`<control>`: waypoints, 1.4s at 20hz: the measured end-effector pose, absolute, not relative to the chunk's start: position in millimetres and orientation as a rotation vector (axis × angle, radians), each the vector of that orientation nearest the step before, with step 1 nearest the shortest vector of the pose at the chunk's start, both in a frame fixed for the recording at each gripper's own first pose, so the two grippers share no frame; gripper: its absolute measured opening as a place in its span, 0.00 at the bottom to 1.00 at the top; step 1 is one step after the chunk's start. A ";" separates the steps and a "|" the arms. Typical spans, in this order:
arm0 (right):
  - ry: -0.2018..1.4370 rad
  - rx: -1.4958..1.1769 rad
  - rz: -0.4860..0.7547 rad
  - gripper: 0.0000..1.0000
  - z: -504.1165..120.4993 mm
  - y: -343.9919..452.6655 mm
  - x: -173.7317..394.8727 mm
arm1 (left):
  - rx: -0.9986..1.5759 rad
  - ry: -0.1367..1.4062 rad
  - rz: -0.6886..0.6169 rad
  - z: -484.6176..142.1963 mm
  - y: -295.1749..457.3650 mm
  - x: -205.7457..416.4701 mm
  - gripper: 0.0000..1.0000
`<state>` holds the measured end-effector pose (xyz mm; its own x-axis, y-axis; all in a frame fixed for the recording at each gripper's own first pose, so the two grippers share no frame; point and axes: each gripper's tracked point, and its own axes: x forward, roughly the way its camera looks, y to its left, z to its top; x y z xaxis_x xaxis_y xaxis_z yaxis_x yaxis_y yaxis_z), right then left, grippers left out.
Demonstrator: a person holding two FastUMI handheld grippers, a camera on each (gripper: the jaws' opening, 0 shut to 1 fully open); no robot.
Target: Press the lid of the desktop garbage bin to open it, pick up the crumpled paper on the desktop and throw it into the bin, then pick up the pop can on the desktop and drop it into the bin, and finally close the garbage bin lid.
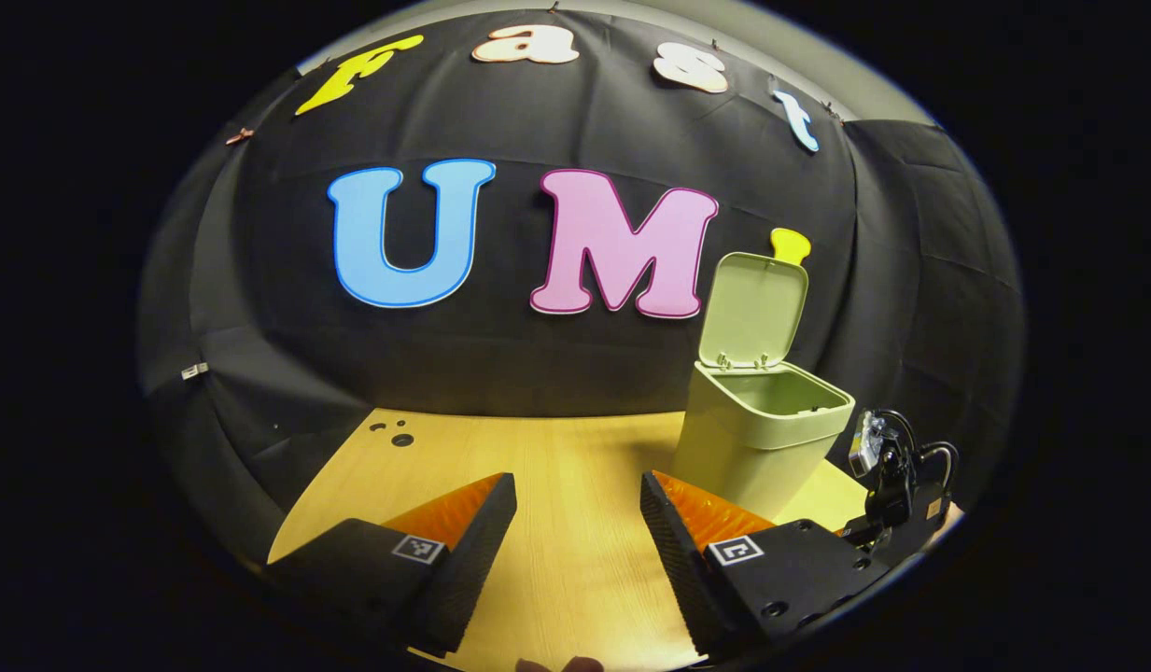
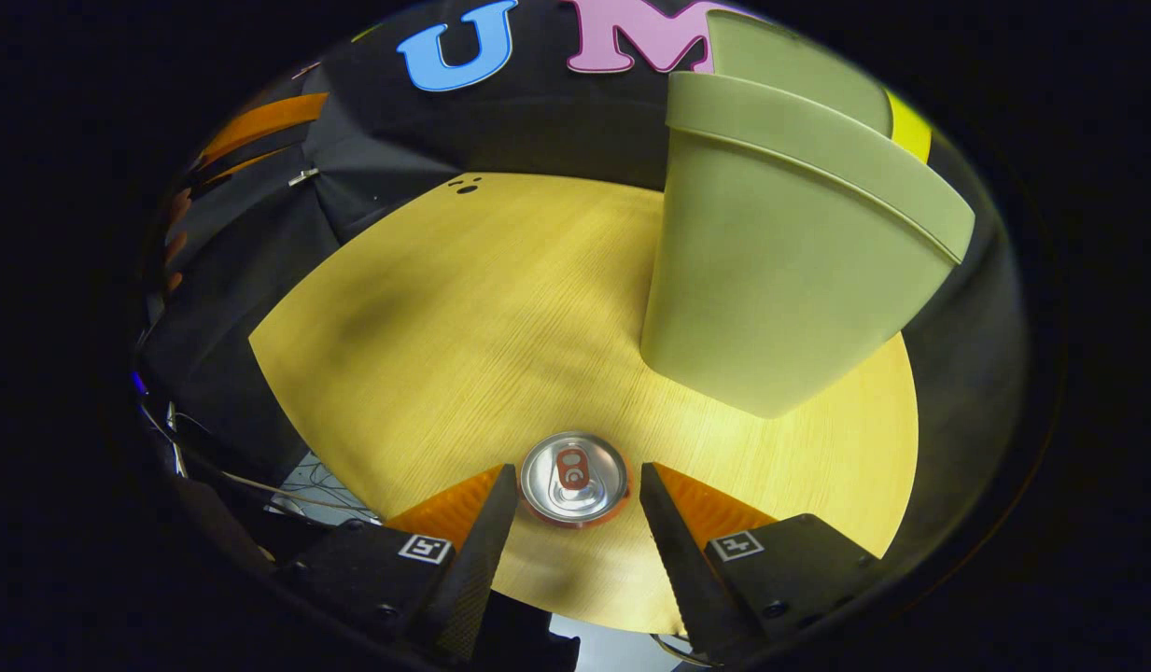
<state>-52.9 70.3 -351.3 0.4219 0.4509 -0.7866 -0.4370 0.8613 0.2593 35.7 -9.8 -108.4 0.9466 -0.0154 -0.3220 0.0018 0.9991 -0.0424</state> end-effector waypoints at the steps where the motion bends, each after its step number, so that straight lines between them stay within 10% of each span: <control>1: 0.994 0.012 0.555 0.84 -353.7 70.9 -52.9 | -0.045 0.335 0.002 -110.5 -6.7 35.3 0.87; 28: 0.949 0.099 0.549 0.82 -296.6 67.4 -42.8 | -0.067 0.381 -0.011 -132.8 -4.4 31.5 0.87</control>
